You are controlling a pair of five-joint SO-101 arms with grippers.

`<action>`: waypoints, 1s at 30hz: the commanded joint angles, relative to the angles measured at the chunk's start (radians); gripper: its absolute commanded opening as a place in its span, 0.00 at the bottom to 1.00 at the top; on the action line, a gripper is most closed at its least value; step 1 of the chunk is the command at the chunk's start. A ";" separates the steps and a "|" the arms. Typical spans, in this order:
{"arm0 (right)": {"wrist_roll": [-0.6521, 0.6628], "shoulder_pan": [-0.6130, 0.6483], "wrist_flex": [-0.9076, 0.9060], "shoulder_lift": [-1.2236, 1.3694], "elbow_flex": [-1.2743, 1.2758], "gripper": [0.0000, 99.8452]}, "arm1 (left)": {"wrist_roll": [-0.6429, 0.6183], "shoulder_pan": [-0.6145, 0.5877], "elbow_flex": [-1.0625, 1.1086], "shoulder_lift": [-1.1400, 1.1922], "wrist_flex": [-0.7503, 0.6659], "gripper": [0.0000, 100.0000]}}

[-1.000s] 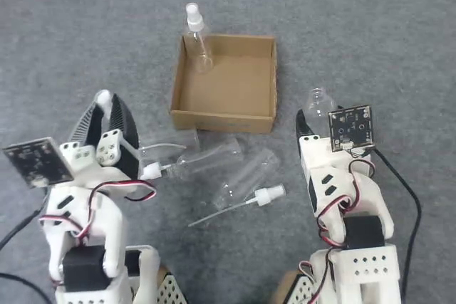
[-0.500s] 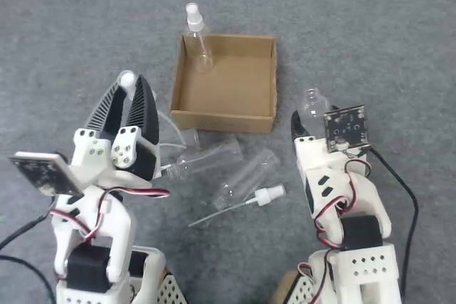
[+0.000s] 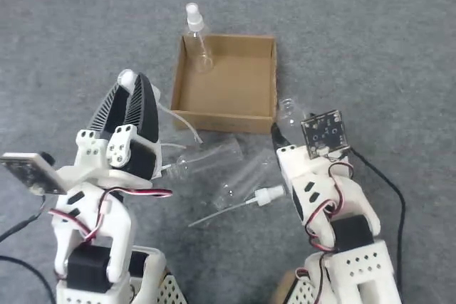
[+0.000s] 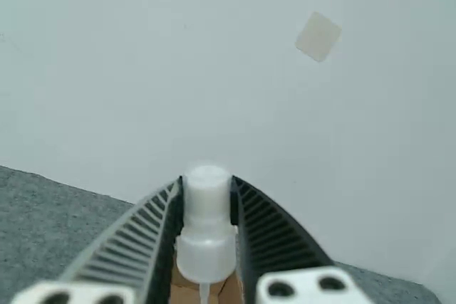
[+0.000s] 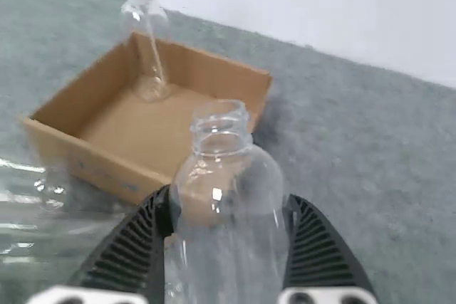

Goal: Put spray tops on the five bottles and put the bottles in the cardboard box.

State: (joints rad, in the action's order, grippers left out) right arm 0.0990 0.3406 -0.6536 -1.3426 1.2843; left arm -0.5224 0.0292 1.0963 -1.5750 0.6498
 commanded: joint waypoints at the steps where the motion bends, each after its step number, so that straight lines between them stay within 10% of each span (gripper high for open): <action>1: 0.005 0.041 0.027 -0.021 -0.014 0.06 | -0.015 0.003 -0.002 -0.012 -0.011 0.01; 14: 0.014 0.306 0.028 -0.021 0.035 0.06 | -0.017 0.000 -0.008 -0.012 0.014 0.01; 30: 0.109 0.328 0.278 -0.021 0.186 0.06 | -0.164 -0.141 -0.010 -0.012 0.018 0.01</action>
State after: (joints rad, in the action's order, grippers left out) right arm 0.1419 0.6521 -0.4603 -1.3426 1.4592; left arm -0.6728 -0.1181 1.0963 -1.5750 0.6498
